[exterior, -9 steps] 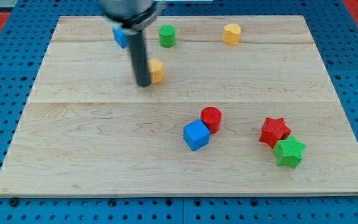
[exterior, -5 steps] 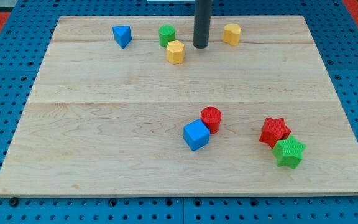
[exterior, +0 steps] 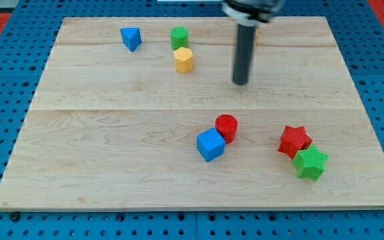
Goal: Separate the blue cube and red circle diagonal to each other
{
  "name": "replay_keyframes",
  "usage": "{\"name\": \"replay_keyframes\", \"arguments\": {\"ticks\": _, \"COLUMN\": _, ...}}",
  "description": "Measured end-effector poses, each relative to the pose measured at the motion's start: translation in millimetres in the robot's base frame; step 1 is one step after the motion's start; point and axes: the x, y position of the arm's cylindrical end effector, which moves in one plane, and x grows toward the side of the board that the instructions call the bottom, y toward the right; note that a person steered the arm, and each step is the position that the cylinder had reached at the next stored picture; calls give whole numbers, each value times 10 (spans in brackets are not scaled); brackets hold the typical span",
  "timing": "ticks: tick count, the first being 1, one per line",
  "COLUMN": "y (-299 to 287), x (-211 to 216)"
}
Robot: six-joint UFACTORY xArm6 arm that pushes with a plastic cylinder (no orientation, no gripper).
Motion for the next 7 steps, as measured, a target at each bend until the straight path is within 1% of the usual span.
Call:
{"name": "replay_keyframes", "arguments": {"ticks": 1, "y": 33, "x": 817}}
{"name": "replay_keyframes", "arguments": {"ticks": 2, "y": -240, "x": 1462}}
{"name": "replay_keyframes", "arguments": {"ticks": 3, "y": -871, "x": 962}}
{"name": "replay_keyframes", "arguments": {"ticks": 4, "y": -917, "x": 510}}
{"name": "replay_keyframes", "arguments": {"ticks": 5, "y": -446, "x": 744}}
{"name": "replay_keyframes", "arguments": {"ticks": 6, "y": -340, "x": 333}}
{"name": "replay_keyframes", "arguments": {"ticks": 7, "y": -829, "x": 241}}
